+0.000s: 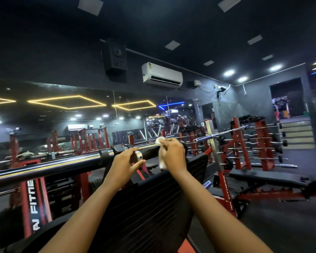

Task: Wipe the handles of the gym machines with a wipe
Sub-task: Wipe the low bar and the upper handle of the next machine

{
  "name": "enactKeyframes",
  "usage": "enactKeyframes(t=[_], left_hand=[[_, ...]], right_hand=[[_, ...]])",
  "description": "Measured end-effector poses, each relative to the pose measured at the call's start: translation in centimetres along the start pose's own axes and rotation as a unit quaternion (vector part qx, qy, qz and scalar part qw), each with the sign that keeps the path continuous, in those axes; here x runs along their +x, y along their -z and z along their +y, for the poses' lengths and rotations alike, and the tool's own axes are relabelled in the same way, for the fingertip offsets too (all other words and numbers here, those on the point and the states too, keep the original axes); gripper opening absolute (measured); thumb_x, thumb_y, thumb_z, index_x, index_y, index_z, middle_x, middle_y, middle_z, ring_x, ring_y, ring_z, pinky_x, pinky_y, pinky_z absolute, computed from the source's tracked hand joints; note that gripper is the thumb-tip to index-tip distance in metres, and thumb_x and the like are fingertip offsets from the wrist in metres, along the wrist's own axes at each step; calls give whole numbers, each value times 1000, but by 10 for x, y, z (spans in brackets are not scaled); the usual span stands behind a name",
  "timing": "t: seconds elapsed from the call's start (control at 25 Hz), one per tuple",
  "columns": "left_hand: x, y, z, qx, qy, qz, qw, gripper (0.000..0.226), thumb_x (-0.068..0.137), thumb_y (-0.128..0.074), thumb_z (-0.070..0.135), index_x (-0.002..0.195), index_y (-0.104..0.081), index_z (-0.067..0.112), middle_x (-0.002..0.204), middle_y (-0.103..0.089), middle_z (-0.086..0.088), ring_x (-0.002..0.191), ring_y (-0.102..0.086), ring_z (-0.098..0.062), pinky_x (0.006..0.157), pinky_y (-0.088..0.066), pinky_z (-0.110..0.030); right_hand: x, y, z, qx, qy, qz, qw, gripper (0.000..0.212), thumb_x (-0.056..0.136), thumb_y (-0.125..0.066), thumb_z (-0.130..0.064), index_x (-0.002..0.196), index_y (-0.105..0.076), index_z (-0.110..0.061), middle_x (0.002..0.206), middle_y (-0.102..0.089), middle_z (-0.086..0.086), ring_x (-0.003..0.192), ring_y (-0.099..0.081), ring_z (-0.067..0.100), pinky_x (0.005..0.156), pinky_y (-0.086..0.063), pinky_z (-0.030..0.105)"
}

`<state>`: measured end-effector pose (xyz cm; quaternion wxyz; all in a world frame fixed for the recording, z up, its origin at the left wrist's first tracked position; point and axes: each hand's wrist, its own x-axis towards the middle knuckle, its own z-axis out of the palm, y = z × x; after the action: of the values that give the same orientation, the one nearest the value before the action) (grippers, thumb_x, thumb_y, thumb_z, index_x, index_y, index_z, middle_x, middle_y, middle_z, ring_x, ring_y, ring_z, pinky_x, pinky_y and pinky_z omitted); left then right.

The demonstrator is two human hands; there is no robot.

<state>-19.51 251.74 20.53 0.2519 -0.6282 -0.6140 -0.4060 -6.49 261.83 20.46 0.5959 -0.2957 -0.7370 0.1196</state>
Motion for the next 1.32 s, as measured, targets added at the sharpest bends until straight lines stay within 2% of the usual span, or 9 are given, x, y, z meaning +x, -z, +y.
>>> enactKeyframes(t=[0.08, 0.2, 0.44, 0.56, 0.68, 0.84, 1.0, 1.16, 1.32], left_hand=[[-6, 1, 1, -36, 17, 44, 998, 45, 77, -73, 26, 118, -61, 12, 101, -68, -6, 85, -57, -9, 78, -39, -15], [-9, -1, 0, -65, 27, 57, 996, 45, 76, -74, 24, 118, -62, 11, 98, -70, -8, 83, -58, -8, 78, -40, -16], [-13, -8, -2, -115, 47, 80, 989, 43, 78, -73, 17, 119, -61, 10, 97, -71, -8, 89, -66, -14, 81, -44, -17], [-13, -5, -3, -117, 39, 64, 990, 45, 79, -71, 15, 122, -59, 10, 100, -71, -8, 85, -61, -7, 78, -42, -11], [-14, -3, -4, -97, 38, 48, 993, 48, 81, -69, 22, 126, -56, 10, 104, -69, -8, 87, -57, -5, 80, -39, -10], [-16, -3, -3, -104, 56, 32, 993, 50, 82, -68, 23, 128, -54, 9, 106, -68, -10, 91, -58, -8, 83, -41, -15], [-18, -1, 2, -105, 90, 19, 990, 47, 86, -64, 26, 129, -53, 11, 111, -67, -9, 100, -60, -14, 83, -39, -18], [-32, 10, 24, -141, 142, 4, 980, 46, 91, -58, 24, 134, -47, 14, 123, -62, -5, 109, -55, -9, 87, -37, -16], [-71, 11, 38, -126, 188, 17, 974, 47, 93, -53, 29, 136, -44, 13, 134, -53, -7, 122, -51, -18, 98, -41, -28]], right_hand=[[18, 0, 6, -67, -38, -18, 997, 27, 90, -49, -5, 110, -67, -11, 107, -62, 9, 102, -57, 27, 86, -42, 28], [12, -10, -11, -105, -10, -47, 993, 31, 89, -45, -1, 109, -67, -7, 107, -62, 13, 104, -53, 29, 91, -44, 35], [-37, -10, -48, -11, 50, -23, 998, 29, 89, -51, -4, 113, -65, -11, 105, -62, 10, 99, -57, 25, 89, -46, 32], [-49, -6, -46, 41, 66, -27, 997, 30, 87, -57, -4, 116, -63, -9, 103, -64, 7, 94, -60, 19, 88, -48, 25], [-27, -4, -21, 40, -41, 46, 997, 27, 87, -58, -5, 112, -66, -11, 100, -67, 8, 91, -61, 19, 86, -50, 28], [-32, -17, -25, 86, -153, 82, 981, 29, 85, -55, 0, 107, -68, -13, 102, -67, 10, 97, -61, 23, 89, -47, 28], [-62, -25, -52, 216, -228, 107, 943, 27, 85, -58, -3, 109, -68, -10, 110, -68, 7, 109, -58, 17, 81, -28, 1], [-71, -10, -54, 274, -218, 49, 935, 25, 83, -62, -6, 106, -70, -12, 105, -71, 5, 102, -63, 15, 86, -40, 9], [-95, 11, -46, 258, -201, -8, 945, 22, 84, -63, -9, 105, -70, -13, 103, -71, 7, 98, -63, 13, 81, -40, 7]])
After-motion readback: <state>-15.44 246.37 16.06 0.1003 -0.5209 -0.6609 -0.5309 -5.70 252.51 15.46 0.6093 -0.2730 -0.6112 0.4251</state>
